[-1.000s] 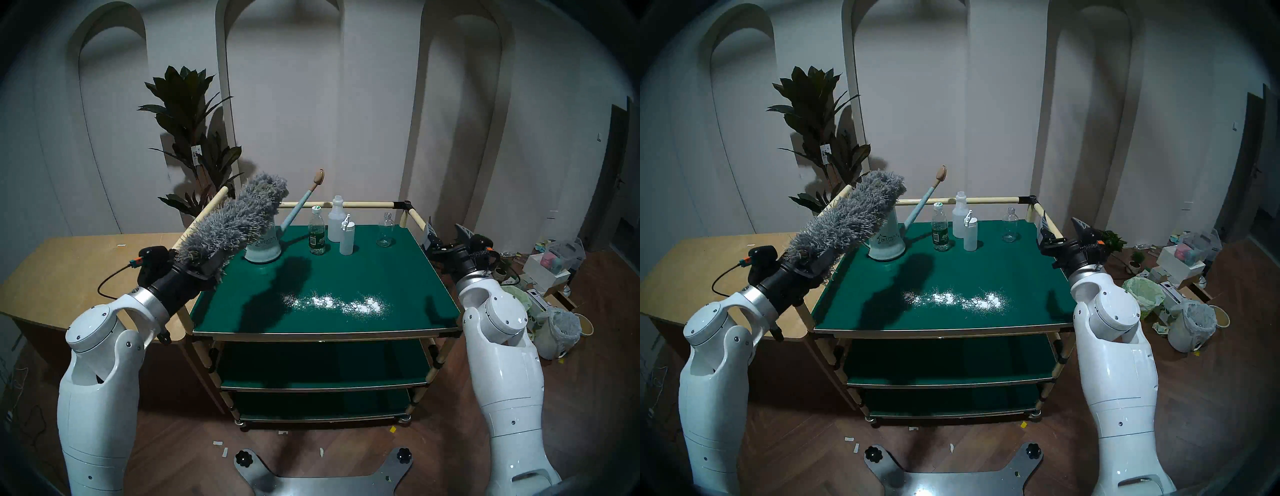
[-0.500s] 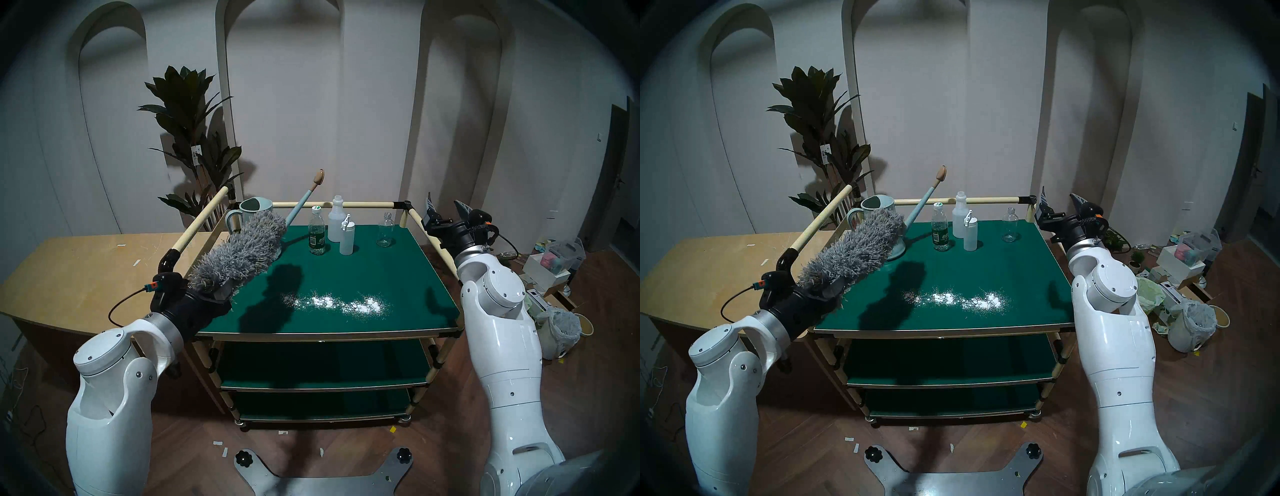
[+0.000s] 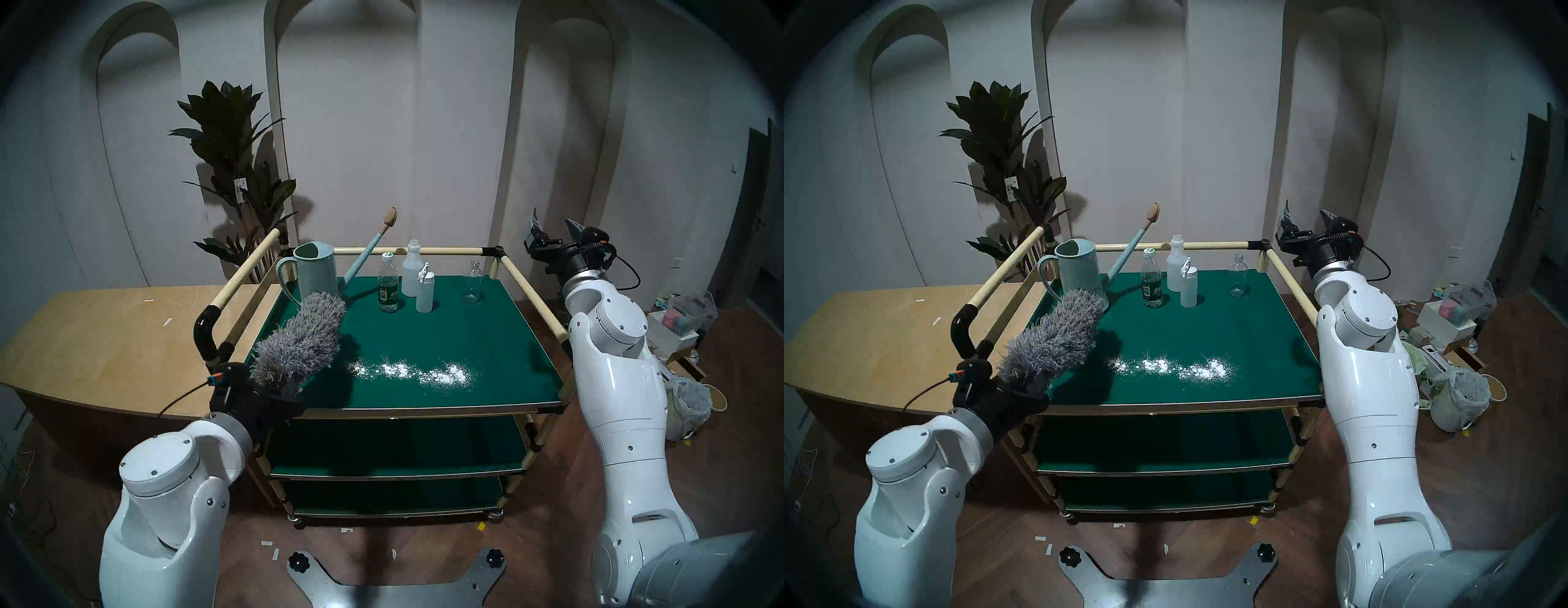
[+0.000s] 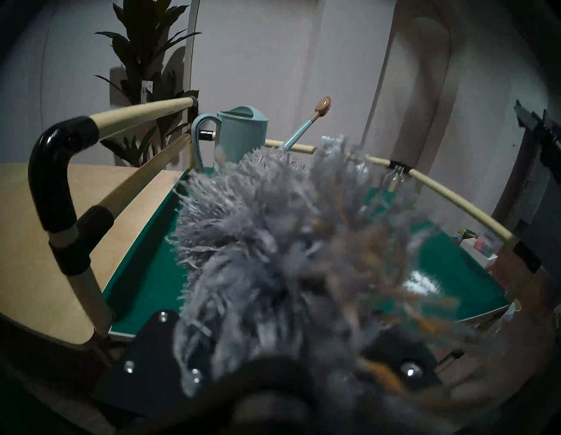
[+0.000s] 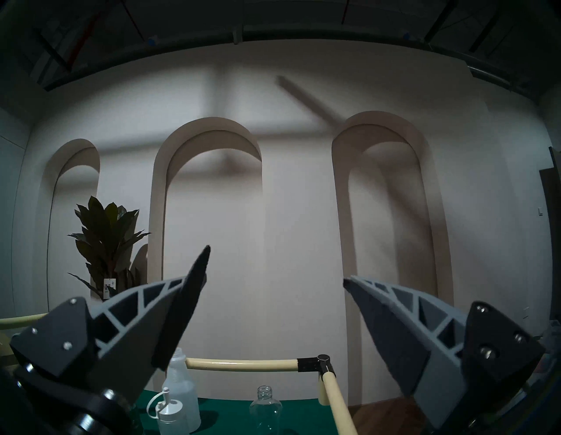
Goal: Dust the shelf with the duster
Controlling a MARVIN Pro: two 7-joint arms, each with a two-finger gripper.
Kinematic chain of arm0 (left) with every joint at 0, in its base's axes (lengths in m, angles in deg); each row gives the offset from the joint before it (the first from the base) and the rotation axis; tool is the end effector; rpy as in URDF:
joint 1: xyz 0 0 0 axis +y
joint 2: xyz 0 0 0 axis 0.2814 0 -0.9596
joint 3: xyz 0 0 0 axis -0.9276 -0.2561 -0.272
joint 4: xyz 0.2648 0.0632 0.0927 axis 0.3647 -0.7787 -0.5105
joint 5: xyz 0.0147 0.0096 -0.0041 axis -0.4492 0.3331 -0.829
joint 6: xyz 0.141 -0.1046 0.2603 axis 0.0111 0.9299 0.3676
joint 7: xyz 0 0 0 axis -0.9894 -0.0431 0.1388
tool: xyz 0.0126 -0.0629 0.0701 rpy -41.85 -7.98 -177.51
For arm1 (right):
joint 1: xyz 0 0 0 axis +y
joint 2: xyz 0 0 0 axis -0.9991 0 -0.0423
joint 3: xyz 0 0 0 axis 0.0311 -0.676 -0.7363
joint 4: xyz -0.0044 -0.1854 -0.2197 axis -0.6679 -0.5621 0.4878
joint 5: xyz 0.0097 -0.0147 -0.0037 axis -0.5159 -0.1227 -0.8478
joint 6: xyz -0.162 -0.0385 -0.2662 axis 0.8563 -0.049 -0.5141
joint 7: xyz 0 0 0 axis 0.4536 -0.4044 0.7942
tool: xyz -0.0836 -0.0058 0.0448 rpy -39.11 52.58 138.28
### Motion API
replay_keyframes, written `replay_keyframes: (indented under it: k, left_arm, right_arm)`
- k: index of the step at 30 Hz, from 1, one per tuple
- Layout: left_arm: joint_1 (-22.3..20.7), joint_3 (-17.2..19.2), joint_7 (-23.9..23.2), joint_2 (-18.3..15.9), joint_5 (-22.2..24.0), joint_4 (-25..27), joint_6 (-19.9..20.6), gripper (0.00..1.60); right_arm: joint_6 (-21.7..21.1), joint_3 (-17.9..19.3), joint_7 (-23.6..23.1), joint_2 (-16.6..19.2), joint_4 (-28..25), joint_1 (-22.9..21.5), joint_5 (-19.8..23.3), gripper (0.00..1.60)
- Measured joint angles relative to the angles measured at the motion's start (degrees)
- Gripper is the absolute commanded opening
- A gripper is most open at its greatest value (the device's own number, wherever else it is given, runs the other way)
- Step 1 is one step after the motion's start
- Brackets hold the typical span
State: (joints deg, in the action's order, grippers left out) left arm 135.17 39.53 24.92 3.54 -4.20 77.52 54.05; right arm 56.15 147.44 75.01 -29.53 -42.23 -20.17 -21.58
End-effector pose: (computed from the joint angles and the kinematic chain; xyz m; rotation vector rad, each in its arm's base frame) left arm 0.2752 0.0211 -0.2276 2.4926 0.0272 1.6901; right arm 0.5055 -0.1133 -0.1132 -1.7647 0.0407 -2.5385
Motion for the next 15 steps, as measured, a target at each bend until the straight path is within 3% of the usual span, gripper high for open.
replay_keyframes:
  k: [6, 15]
  left_arm:
    - [1.6, -4.5, 6.6, 0.6, -7.1, -3.4, -1.9, 0.0]
    - [0.6, -9.0, 16.1, 1.4, -17.3, -6.3, -7.1, 0.0]
  right_arm:
    - [-1.6, 1.6, 1.2, 1.2, 3.4, -2.4, -0.5, 1.6]
    - [-3.5, 2.4, 2.4, 2.5, 7.1, -5.4, -1.5, 1.6]
